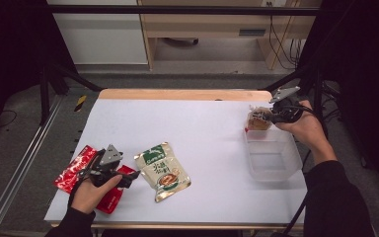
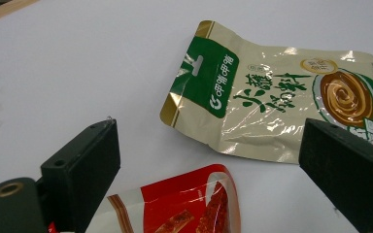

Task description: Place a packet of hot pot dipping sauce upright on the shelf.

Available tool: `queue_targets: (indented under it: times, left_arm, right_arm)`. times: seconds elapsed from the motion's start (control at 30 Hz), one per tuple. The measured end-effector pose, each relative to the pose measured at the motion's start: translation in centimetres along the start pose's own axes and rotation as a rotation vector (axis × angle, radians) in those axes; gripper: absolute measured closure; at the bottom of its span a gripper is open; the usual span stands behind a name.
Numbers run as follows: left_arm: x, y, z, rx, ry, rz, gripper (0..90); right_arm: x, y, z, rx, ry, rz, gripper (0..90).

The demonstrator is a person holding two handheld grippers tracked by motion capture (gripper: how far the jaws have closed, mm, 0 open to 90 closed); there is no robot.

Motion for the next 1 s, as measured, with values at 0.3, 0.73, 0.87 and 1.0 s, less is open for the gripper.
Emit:
queue_targets:
  times: [0.3, 0.73, 0.87, 1.0]
  left_arm:
    - [0.1, -0.1, -0.2, -0.006, -0.001, 0.0, 7.8]
    - [0.1, -0.2, -0.5, -0.014, -0.001, 0.0, 7.8]
    - [0.1, -0.2, -0.5, -0.014, -0.002, 0.0, 7.8]
    - [0.2, -0.2, -0.5, -0.014, -0.004, -0.001, 7.8]
  right_arm:
    - [-0.2, 0.2, 1.7, 0.061, -0.064, -0.076, 33.4]
    - [-2.8, 2.0, 4.8, 0.139, -0.059, -0.059, 21.1]
    - [-3.2, 2.4, 5.3, 0.147, -0.059, -0.057, 19.9]
    - [-3.2, 2.4, 5.2, 0.144, -0.058, -0.057, 19.3]
Point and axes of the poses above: each handheld gripper's, and its own axes: z roughly backward along the jaws, y roughly out of its top, x roughly to its right, the point moved 3 cm from there along -z, roughly forward along the jaws, and after that the axes turned 5 degrees about -x, right-handed, at the moved point
